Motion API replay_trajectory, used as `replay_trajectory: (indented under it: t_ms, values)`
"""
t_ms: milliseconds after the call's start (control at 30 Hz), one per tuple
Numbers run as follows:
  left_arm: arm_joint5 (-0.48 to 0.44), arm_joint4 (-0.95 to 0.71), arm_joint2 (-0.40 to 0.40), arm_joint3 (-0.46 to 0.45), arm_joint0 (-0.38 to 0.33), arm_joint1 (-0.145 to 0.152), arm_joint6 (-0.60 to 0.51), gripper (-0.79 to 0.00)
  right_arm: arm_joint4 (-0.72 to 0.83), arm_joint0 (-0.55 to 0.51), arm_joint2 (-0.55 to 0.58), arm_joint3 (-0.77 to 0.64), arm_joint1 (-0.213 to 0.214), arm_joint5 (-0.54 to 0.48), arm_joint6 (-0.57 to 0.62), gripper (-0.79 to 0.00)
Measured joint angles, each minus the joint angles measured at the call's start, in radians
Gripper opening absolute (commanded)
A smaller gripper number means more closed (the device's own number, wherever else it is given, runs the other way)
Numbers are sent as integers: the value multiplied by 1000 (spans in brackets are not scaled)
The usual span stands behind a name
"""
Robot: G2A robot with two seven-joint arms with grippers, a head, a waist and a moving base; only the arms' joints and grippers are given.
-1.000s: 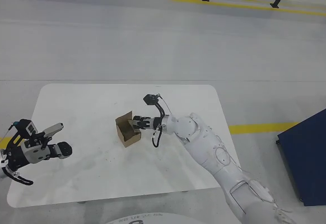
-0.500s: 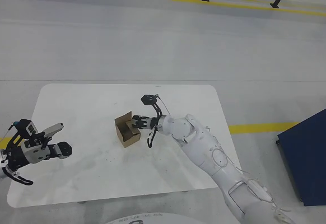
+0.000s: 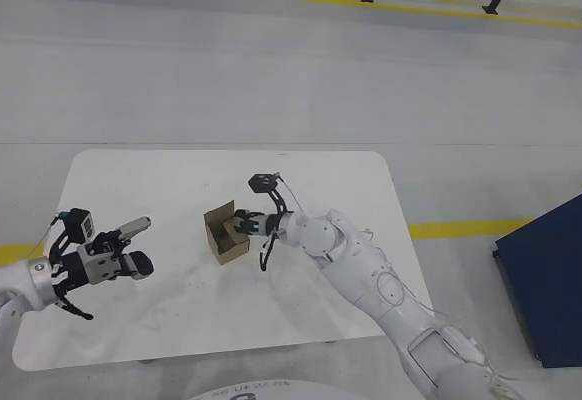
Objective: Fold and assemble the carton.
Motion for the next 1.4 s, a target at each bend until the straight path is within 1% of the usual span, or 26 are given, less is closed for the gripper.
replay_trajectory:
  t_ms: [100, 133, 333, 433, 533, 867, 1167, 1300, 1400]
  values:
    - [45, -39, 91, 68, -98, -18, 23, 0, -9, -6, -2, -6, -1, 4, -10, -785]
    - [57, -70, 127, 103, -137, -28, 36, 0, -13, -9, -2, -9, -1, 4, -13, -785]
    - [83, -241, 290, 303, -320, -86, 80, 0, -31, -24, 1, -22, 1, 2, -27, -785]
    - [88, -290, 360, 387, -398, -113, 84, 0, -43, -34, 3, -30, 2, -3, -36, -785]
    - [84, -296, 408, 438, -446, -132, 91, 0, -59, -47, 5, -41, 4, -17, -46, -785]
    - [112, -298, 491, 542, -514, -170, 94, 0, -58, -90, 23, -74, 12, -113, -74, -785]
    - [100, -305, 542, 605, -553, -203, 121, 0, -71, -61, -6, -59, 1, -58, -51, -785]
    - [91, -309, 567, 631, -567, -220, 139, 0, -71, -55, -12, -54, -2, -49, -51, -785]
    - [76, -345, 577, 656, -576, -234, 126, 0, -72, -54, -13, -52, -3, -49, -52, -785]
